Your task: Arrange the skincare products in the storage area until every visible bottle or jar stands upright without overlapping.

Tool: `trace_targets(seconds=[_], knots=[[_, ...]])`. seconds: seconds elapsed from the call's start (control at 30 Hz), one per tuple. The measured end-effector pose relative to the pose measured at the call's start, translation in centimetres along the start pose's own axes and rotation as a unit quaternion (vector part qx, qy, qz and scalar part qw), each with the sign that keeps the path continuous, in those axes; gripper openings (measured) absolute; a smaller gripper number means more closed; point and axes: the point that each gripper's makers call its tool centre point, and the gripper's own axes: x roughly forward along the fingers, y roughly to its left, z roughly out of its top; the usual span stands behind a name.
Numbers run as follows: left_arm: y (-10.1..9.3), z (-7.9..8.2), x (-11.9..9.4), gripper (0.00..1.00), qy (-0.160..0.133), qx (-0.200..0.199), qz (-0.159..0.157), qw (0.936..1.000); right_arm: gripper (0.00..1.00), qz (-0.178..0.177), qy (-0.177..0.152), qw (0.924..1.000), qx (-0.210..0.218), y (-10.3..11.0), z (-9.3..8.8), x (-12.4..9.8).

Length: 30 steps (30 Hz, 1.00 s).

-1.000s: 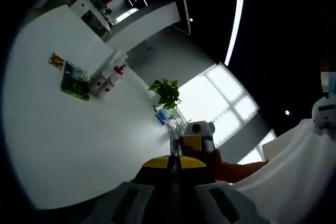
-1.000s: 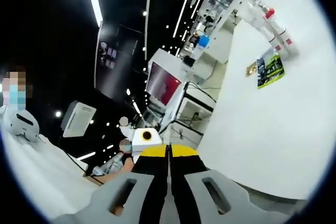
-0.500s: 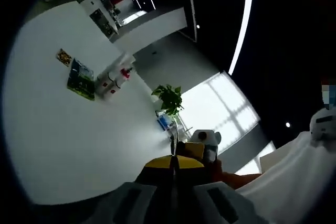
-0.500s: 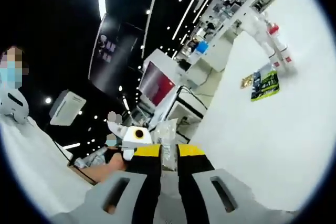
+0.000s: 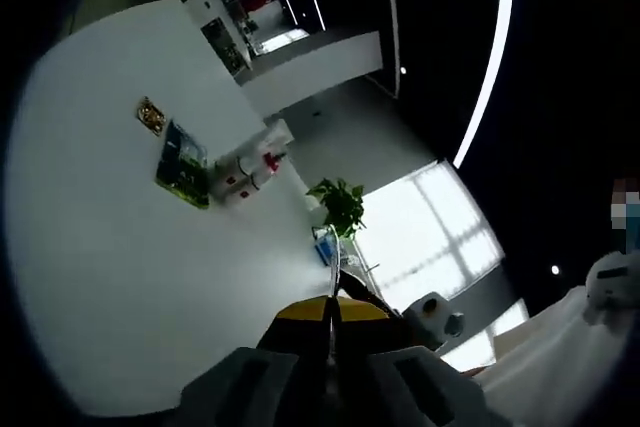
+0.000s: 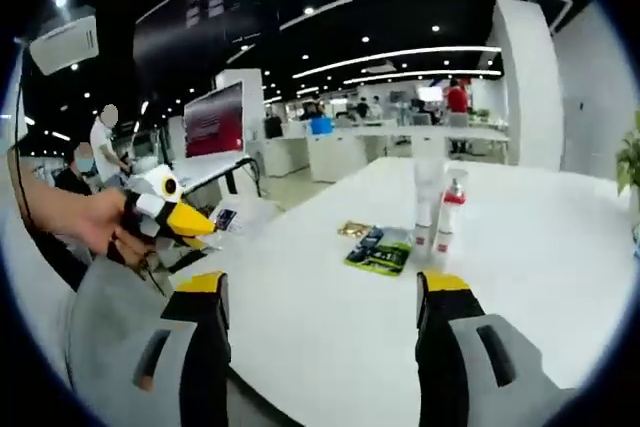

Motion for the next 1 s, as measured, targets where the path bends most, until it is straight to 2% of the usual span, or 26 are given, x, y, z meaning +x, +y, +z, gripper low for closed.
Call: trace_targets(seconds=[0.13, 0.17, 0.23, 0.33, 0.43, 0.57, 0.87, 1.0], knots=[[0.9, 2.5, 0.3, 0.01, -0.004, 0.011, 0.013, 0.9998, 0.68, -0.034, -0.011, 0.9977, -0.057, -0.7, 0.4, 0.0], [1.2, 3.1, 0.4, 0.01, -0.005, 0.010, 0.017, 0.9998, 0.69, -0.041, -0.002, 0.9960, -0.079, -0.9, 0.1, 0.0], [1.7, 4.0, 0.6, 0.01, -0.011, 0.008, 0.023, 0.9996, 0.67, -0.026, 0.016, 0.9971, -0.070, -0.5, -0.8, 0.3], [2.4, 4.9, 0.9, 0.01, -0.016, 0.006, 0.026, 0.9995, 0.66, -0.022, 0.021, 0.9954, -0.091, -0.2, -1.0, 0.5], [3.3, 5.9, 1.1, 0.01, -0.016, 0.008, 0.031, 0.9994, 0.61, -0.014, 0.029, 0.9951, -0.094, 0.1, -1.3, 0.5], [5.5, 7.6, 1.4, 0.01, -0.021, 0.004, 0.052, 0.9984, 0.58, -0.015, 0.031, 0.9950, -0.094, 0.0, -1.3, 0.5], [10.3, 11.9, 3.2, 0.01, -0.016, -0.015, 0.074, 0.9970, 0.57, -0.019, 0.054, 0.9935, -0.098, -0.2, -2.2, 0.7], [12.4, 12.8, 3.9, 0.01, -0.008, -0.026, 0.094, 0.9952, 0.57, -0.023, 0.061, 0.9933, -0.096, -0.4, -2.5, 0.9]])
